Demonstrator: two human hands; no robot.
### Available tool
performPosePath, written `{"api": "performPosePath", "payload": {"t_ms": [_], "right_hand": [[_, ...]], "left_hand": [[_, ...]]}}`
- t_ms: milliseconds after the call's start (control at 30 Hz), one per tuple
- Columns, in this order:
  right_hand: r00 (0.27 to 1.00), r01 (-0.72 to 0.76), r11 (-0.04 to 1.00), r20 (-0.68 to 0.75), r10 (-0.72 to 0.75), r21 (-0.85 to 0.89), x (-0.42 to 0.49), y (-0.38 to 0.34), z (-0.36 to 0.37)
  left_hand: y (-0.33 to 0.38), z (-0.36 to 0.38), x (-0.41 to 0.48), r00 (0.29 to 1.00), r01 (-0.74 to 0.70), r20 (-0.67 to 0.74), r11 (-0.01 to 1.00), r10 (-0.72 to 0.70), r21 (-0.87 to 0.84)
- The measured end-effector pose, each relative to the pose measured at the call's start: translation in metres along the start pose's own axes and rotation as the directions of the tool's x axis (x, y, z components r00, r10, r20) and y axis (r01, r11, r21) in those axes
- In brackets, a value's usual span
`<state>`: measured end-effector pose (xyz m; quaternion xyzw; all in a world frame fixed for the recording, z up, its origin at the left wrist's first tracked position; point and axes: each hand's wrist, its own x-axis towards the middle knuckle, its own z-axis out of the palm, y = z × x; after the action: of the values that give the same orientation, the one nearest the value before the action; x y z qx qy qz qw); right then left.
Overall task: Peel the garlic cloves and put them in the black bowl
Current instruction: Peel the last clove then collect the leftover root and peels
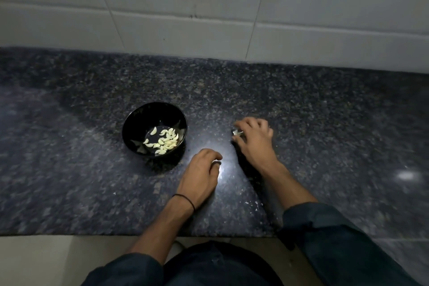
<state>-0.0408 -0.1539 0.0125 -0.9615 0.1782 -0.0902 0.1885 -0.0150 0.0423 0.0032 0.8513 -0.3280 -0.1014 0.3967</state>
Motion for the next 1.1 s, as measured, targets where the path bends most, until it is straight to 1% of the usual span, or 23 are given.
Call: {"api": "performPosePath", "payload": {"t_ms": [67, 133, 233, 333, 367, 400, 467, 500, 533, 600, 667, 700, 767, 833, 867, 967, 1100], "right_hand": [[0.999, 0.011, 0.997, 0.05, -0.007, -0.082, 0.004, -0.002, 0.004], [1.0, -0.003, 0.997, 0.004, 0.003, -0.077, 0.002, -0.003, 0.004], [0.994, -0.059, 0.997, -0.09, 0.063, 0.046, -0.01, -0.007, 0.0], [0.977, -0.161, 0.953, -0.098, 0.191, 0.257, -0.03, -0.012, -0.002], [0.967, -0.208, 0.915, -0.068, 0.246, 0.345, -0.037, -0.016, -0.002], [0.952, -0.261, 0.852, -0.025, 0.305, 0.454, -0.044, -0.018, -0.002], [0.903, -0.362, 0.641, 0.084, 0.421, 0.676, -0.057, -0.029, -0.004], [0.88, -0.386, 0.558, 0.111, 0.462, 0.735, -0.063, -0.036, -0.005], [0.864, -0.392, 0.51, 0.116, 0.49, 0.766, -0.068, -0.041, -0.003], [0.849, -0.402, 0.493, 0.113, 0.516, 0.772, -0.077, -0.049, -0.001], [0.857, -0.394, 0.5, 0.112, 0.502, 0.771, -0.084, -0.057, -0.001], [0.862, -0.393, 0.51, 0.112, 0.494, 0.765, -0.086, -0.06, -0.003], [0.864, -0.401, 0.497, 0.139, 0.483, 0.769, -0.089, -0.062, -0.006], [0.857, -0.422, 0.467, 0.173, 0.486, 0.777, -0.092, -0.063, -0.009], [0.857, -0.429, 0.475, 0.18, 0.483, 0.768, -0.094, -0.064, -0.011], [0.884, -0.42, 0.601, 0.157, 0.44, 0.68, -0.102, -0.071, -0.014], [0.953, -0.284, 0.82, 0.05, 0.299, 0.497, -0.112, -0.086, -0.018]], "left_hand": [[0.0, -0.002, -0.002, 1.0, 0.016, -0.016, 1.0, -0.016, -0.015], [0.0, -0.004, -0.003, 0.999, 0.034, -0.034, 0.998, -0.036, -0.059], [0.0, -0.007, -0.006, 0.995, 0.075, -0.053, 0.984, -0.085, -0.161], [0.002, -0.007, -0.006, 0.984, 0.142, -0.065, 0.956, -0.164, -0.255], [0.004, -0.006, -0.006, 0.979, 0.17, -0.057, 0.94, -0.196, -0.296], [0.008, -0.006, -0.006, 0.973, 0.201, -0.04, 0.916, -0.229, -0.347], [0.014, -0.003, -0.004, 0.956, 0.262, 0.01, 0.841, -0.293, -0.473], [0.018, -0.001, -0.003, 0.946, 0.291, 0.039, 0.792, -0.321, -0.536], [0.021, 0.002, -0.002, 0.934, 0.322, 0.072, 0.74, -0.349, -0.59], [0.027, 0.008, -0.003, 0.906, 0.384, 0.143, 0.632, -0.398, -0.673], [0.033, 0.011, -0.005, 0.875, 0.437, 0.234, 0.487, -0.423, -0.756], [0.035, 0.012, -0.006, 0.863, 0.456, 0.284, 0.401, -0.419, -0.795], [0.038, 0.011, -0.009, 0.839, 0.483, 0.365, 0.242, -0.404, -0.842], [0.038, 0.007, -0.012, 0.818, 0.499, 0.415, 0.132, -0.397, -0.857], [0.037, 0.006, -0.014, 0.811, 0.502, 0.434, 0.086, -0.393, -0.861], [0.034, 0.002, -0.019, 0.784, 0.516, 0.492, -0.041, -0.379, -0.855], [0.03, -0.002, -0.024, 0.751, 0.523, 0.537, -0.149, -0.385, -0.839]]}}
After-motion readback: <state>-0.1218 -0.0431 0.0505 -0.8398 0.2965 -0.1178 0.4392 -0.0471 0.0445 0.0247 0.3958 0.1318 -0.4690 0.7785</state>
